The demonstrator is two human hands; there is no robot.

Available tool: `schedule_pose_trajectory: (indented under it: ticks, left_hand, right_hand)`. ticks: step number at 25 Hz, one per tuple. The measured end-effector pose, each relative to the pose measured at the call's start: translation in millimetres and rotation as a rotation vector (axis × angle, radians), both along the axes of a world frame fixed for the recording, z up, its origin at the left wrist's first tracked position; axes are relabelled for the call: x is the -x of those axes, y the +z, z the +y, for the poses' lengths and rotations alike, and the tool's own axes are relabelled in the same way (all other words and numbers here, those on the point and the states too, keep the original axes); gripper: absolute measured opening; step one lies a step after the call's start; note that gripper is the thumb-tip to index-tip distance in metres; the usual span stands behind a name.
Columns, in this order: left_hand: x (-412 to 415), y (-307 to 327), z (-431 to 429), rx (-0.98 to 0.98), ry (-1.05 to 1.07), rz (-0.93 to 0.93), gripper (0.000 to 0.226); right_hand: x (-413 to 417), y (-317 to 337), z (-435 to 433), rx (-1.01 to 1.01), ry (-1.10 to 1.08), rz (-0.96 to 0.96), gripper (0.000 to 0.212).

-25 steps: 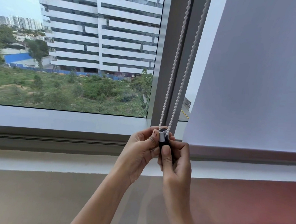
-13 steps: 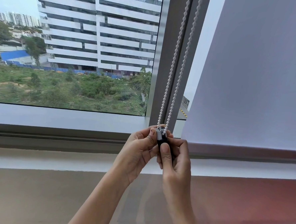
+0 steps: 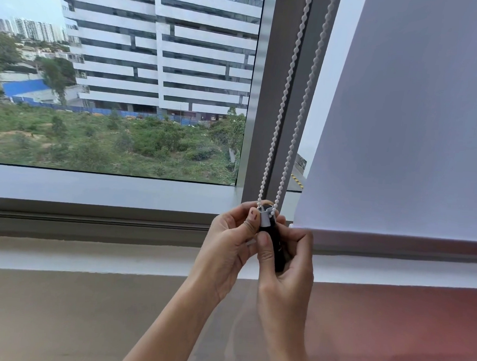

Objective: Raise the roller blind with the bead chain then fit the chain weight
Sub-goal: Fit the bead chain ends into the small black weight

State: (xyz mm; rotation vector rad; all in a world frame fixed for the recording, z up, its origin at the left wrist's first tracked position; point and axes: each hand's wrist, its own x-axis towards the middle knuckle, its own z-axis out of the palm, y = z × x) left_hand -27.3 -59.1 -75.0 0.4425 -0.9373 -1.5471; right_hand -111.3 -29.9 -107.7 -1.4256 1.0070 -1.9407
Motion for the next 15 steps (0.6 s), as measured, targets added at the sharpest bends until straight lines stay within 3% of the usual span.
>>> schedule_pose_trajectory:
  ticks: [5, 10, 15]
  left_hand:
    - [2, -1, 2, 0.030, 0.029, -0.025, 0.024]
    - [-2, 4, 0, 0.075, 0.036, -0.182, 0.029]
    - [2, 0, 5, 0.067, 0.109, -0.152, 0.028]
  right_hand:
    - [3, -1, -1, 0.031, -0.046, -0.027, 0.015]
    - [10, 1, -4, 0.008, 0.031, 0.023, 0.019]
    - [11, 6, -3, 0.073, -0.121, 0.212, 0.027]
